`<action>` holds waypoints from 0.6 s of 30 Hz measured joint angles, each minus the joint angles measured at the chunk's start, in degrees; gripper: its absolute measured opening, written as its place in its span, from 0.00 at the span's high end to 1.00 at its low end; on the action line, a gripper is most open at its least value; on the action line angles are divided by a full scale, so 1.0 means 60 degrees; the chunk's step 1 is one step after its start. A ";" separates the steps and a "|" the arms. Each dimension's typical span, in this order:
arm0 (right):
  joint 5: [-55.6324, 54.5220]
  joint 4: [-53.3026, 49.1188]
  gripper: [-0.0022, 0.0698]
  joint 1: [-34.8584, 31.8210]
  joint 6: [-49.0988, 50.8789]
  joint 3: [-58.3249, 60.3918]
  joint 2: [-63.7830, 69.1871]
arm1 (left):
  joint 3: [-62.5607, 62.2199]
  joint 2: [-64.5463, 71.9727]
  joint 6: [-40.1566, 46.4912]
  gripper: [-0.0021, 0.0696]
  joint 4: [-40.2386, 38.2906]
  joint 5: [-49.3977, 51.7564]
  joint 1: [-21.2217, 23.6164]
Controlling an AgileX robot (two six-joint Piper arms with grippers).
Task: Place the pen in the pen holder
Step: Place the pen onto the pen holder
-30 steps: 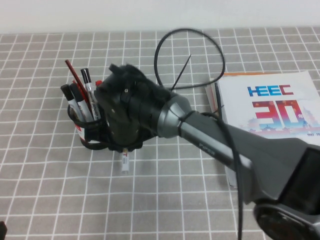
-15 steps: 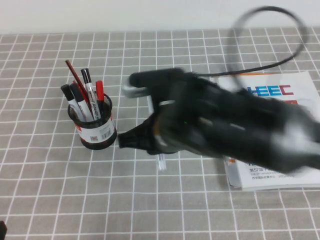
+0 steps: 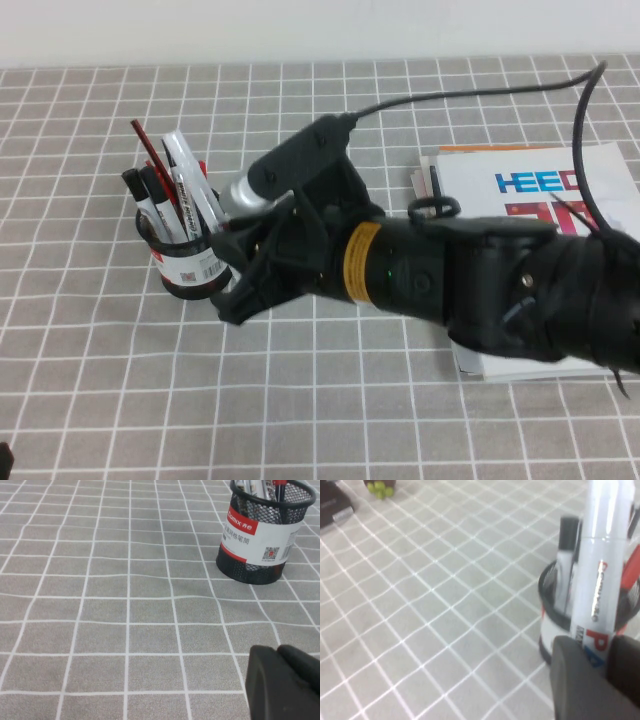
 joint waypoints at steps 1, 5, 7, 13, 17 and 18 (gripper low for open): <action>-0.0097 -0.0063 0.85 -0.0081 0.0000 -0.0098 0.0049 | 0.0000 0.0000 0.0000 0.98 0.0000 0.0000 0.0000; -0.0260 -0.0167 0.85 -0.0311 -0.0021 -0.0447 0.0224 | 0.0000 0.0000 0.0000 0.98 0.0000 0.0000 0.0000; -0.0340 -0.0232 0.85 -0.0418 -0.0044 -0.0595 0.0225 | 0.0000 0.0000 0.0000 0.98 0.0000 0.0000 0.0000; -0.1604 0.1402 0.85 -0.0613 -0.2261 -0.0813 0.0484 | 0.0000 0.0000 0.0000 0.98 0.0000 0.0000 0.0000; -0.3425 0.4865 0.85 -0.0647 -0.5989 -0.0813 0.1170 | 0.0000 0.0000 0.0000 0.98 0.0000 0.0000 0.0000; -0.4030 0.5783 0.85 -0.0614 -0.7000 -0.0813 0.1416 | 0.0000 0.0000 0.0000 0.98 0.0000 0.0000 0.0000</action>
